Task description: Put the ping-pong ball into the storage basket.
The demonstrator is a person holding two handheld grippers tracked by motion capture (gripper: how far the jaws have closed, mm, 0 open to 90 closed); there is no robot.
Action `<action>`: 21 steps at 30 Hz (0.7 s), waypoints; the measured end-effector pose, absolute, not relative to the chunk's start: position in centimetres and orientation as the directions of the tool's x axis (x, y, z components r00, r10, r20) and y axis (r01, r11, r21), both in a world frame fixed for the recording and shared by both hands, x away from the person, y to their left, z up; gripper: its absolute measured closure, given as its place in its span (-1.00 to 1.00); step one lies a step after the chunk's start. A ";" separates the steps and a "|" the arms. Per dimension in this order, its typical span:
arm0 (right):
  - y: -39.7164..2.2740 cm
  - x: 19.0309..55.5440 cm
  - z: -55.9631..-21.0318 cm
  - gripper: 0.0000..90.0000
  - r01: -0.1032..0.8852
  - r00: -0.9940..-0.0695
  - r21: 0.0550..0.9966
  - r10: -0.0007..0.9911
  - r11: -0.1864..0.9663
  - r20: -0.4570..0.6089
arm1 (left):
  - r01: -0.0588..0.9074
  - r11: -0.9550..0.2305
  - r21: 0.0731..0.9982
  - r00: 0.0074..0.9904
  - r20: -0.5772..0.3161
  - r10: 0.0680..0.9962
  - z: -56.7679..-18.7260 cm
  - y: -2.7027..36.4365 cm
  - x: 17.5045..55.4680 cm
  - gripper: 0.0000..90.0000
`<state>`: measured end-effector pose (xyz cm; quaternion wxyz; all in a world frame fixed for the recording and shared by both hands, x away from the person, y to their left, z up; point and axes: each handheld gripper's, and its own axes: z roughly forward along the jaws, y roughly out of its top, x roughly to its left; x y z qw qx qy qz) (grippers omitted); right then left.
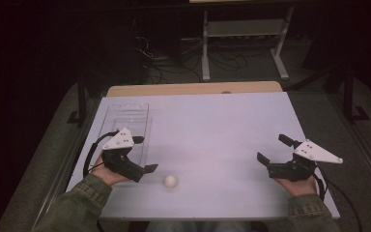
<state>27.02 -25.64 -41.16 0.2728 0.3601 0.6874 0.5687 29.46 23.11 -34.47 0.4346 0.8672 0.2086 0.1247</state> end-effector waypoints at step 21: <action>-25.6 27.0 -41.1 -1.00 0.185 -0.595 0.978 0.803 0.095 0.034 | 0.258 -0.630 0.732 0.918 0.017 0.395 -34.6 20.9 30.4 -1.00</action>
